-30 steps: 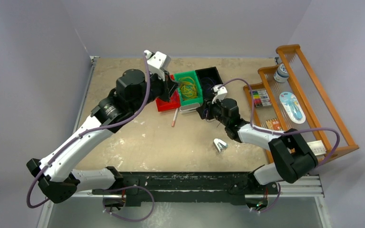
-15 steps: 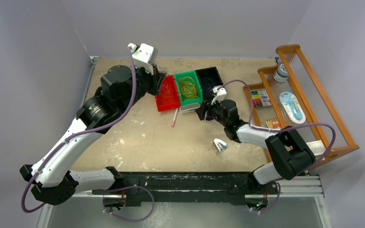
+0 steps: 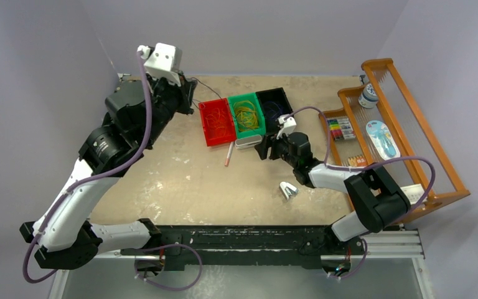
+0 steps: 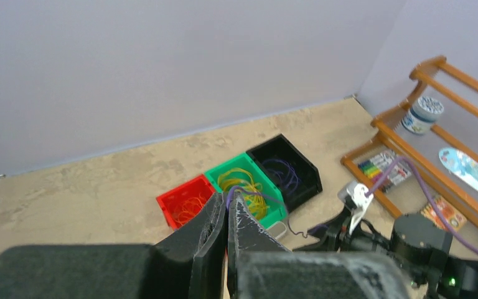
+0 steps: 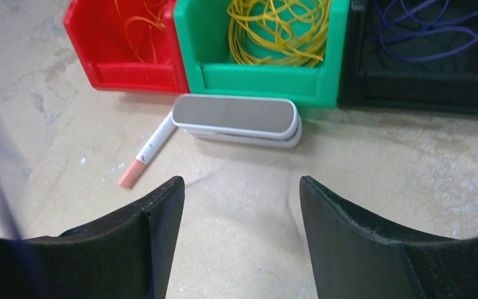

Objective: Untangle the cables

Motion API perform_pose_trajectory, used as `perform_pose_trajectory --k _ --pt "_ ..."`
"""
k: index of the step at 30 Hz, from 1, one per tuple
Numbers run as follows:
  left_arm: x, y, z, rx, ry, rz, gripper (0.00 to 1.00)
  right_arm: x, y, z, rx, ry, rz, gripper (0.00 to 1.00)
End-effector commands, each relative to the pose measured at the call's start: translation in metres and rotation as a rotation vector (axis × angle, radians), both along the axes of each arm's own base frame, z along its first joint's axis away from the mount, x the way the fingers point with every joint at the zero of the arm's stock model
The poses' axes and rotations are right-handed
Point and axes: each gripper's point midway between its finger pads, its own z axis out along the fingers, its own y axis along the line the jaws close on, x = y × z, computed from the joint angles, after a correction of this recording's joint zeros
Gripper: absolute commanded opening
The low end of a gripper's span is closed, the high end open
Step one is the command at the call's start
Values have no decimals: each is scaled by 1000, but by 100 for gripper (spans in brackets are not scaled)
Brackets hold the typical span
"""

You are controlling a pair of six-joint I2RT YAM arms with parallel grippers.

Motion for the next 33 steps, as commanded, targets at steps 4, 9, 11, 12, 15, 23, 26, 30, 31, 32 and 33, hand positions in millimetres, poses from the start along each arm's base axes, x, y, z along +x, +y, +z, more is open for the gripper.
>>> perform_pose_trajectory --k 4,9,11,12,15,23,26,30,31,32,33 --pt "-11 39 54 -77 -120 114 0 0 -8 -9 -14 1 -30 72" --pt "-12 39 55 -77 -121 108 0 0 -10 -10 -16 5 -45 67" --pt "-11 38 54 -71 -117 108 0 -1 -9 -8 -9 -1 -35 65" --pt "-11 37 53 -68 -114 104 0 -2 -8 -4 -2 -12 -30 65" --pt "-9 31 48 -50 -101 85 0 -6 -4 16 15 -74 16 67" --pt "-8 1 24 -27 -58 -41 0 -42 4 132 37 -498 229 71" --pt "-9 -14 17 -30 -46 -106 0 -55 3 170 45 -615 269 74" --pt "-7 -28 8 -28 -26 -153 0 -73 8 209 69 -717 339 78" --pt "-6 -30 7 -28 -23 -159 0 -74 9 216 66 -728 352 78" --pt "-5 -32 5 -26 -19 -164 0 -75 11 223 65 -738 362 78" --pt "-5 -34 5 -27 -18 -170 0 -77 13 228 63 -742 380 78"
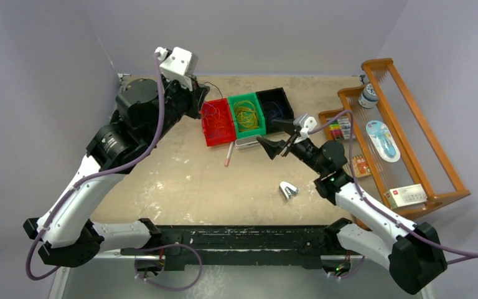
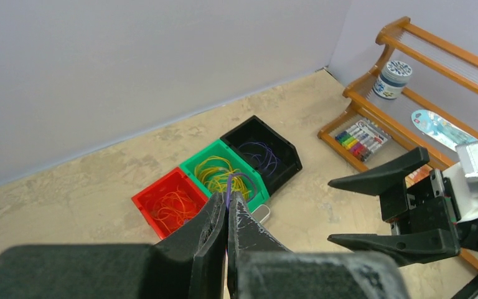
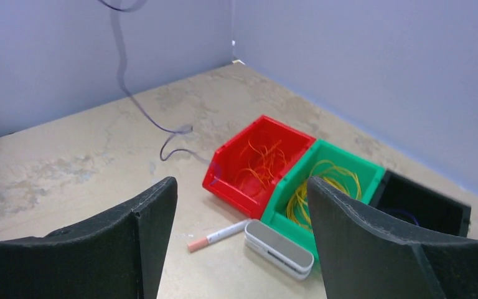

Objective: Untangle the cables

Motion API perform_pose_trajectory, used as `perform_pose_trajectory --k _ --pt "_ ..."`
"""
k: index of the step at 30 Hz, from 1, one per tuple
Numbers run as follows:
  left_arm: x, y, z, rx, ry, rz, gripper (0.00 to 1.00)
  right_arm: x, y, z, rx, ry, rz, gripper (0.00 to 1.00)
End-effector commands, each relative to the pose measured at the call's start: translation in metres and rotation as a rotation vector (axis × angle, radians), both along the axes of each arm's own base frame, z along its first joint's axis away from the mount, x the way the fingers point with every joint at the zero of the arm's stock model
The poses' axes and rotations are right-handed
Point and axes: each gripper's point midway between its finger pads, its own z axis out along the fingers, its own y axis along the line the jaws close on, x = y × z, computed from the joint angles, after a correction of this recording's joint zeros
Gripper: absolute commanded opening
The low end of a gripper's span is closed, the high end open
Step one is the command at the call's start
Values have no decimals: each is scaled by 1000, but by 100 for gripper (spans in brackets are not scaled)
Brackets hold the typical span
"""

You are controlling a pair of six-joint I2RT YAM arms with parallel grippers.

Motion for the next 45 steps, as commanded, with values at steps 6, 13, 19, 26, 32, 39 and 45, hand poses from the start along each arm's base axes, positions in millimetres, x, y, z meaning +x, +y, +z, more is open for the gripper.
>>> perform_pose_trajectory --k 6,13,19,26,32,39,45 --pt "2 -18 6 -48 -16 -64 0 -23 33 69 -37 -166 256 78" --pt "3 -26 0 -60 -1 -91 0 -25 51 75 54 -178 341 77" --pt "3 -36 -4 -72 12 -126 0 -22 64 80 138 -199 387 76" --pt "0 -41 -3 -88 9 -154 0 -15 89 81 153 -182 439 74" --pt "0 -43 -1 -96 7 -165 0 -4 107 73 173 -139 461 72" --pt "-2 -43 -1 -102 6 -171 0 -7 131 66 191 -101 553 68" --pt "-3 -42 -2 -107 5 -172 0 -4 144 63 208 -51 580 46"
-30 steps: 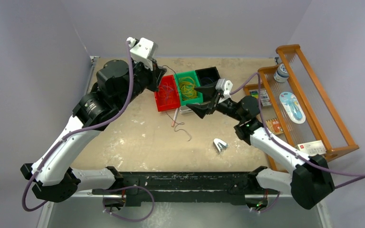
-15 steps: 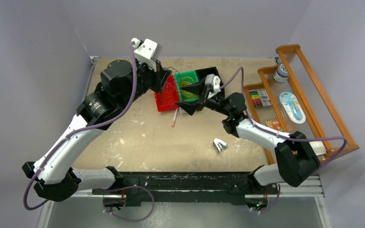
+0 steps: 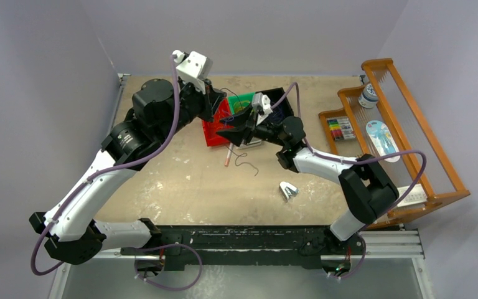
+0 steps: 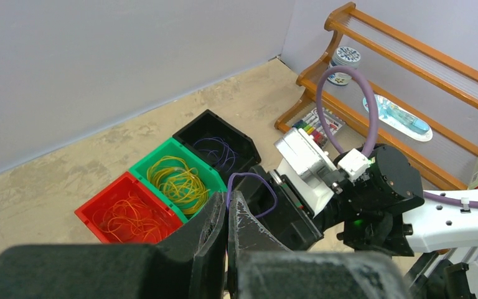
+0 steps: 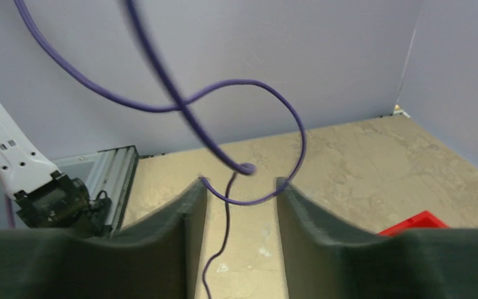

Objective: Untangle the cables

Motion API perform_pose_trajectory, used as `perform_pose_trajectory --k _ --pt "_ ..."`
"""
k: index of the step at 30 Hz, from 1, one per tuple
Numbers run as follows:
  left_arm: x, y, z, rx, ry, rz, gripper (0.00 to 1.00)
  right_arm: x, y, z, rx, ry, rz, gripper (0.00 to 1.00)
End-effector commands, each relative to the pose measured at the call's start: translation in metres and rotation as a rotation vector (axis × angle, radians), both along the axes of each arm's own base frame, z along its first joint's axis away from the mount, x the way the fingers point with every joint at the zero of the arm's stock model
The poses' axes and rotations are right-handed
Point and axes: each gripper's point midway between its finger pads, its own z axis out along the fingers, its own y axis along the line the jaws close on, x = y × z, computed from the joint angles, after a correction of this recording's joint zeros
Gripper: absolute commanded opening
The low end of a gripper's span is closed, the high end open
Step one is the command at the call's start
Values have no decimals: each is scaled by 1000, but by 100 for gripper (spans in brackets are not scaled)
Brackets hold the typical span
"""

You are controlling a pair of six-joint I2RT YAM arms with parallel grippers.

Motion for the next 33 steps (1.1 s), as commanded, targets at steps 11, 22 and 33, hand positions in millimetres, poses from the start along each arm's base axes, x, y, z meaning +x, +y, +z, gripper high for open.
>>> perform_pose_trajectory --k 11,22,33 --pt "3 20 11 -66 -36 93 0 7 -17 36 90 15 -130 0" --pt "7 24 -7 -83 0 140 37 51 -64 14 -51 177 -452 0" --pt "16 27 -25 -46 25 190 47 96 -148 -20 -285 326 -719 0"
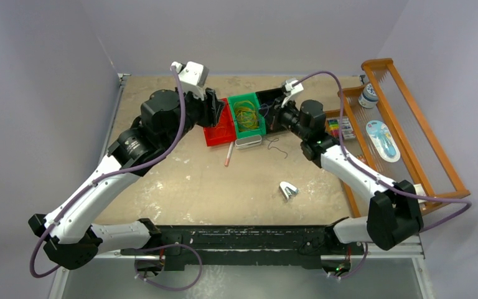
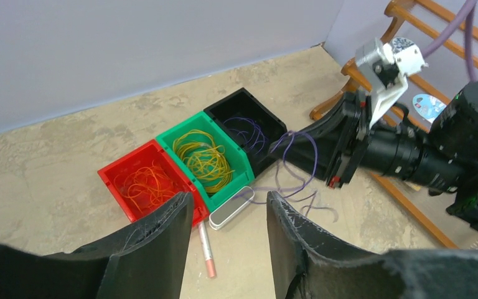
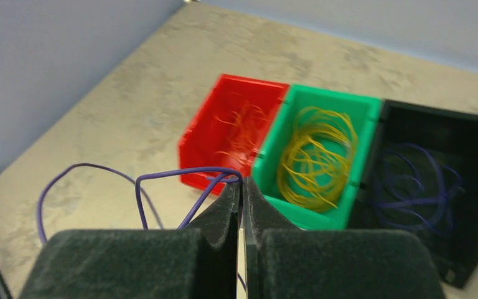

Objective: Untangle the cables

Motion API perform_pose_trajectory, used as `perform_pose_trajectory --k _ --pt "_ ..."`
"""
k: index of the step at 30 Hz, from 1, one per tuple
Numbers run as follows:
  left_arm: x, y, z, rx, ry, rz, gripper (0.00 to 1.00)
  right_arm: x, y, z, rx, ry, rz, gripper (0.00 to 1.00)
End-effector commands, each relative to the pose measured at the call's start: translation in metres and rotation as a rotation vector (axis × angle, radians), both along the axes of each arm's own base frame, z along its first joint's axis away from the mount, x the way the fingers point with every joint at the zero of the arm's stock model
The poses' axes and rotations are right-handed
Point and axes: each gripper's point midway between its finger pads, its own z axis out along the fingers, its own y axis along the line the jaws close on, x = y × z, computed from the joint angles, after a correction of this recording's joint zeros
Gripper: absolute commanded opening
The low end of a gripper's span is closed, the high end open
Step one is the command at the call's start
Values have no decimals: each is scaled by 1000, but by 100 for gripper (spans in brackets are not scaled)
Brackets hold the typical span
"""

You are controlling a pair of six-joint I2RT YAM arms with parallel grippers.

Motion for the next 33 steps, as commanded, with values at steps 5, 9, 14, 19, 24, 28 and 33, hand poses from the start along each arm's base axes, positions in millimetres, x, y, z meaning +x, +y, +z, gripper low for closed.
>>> perform_pose_trajectory --k 5,9,14,19,24,28,33 --pt "14 7 -5 -18 -4 83 47 34 -52 14 -154 6 -201 0" --pt "27 6 -28 -33 43 119 47 55 -61 21 -145 -9 -250 0" --pt "46 10 -61 -71 125 138 47 87 -71 39 -53 -53 -288 0" --pt "54 15 -82 -59 165 152 47 122 -79 48 55 -110 -309 0" --pt "56 13 -92 -49 179 148 47 160 -83 44 102 -164 -304 0" --pt "59 12 -97 -39 184 148 47 183 -88 44 123 -230 -293 0" --pt "62 13 -97 -27 178 152 47 198 -86 42 167 -313 -226 0"
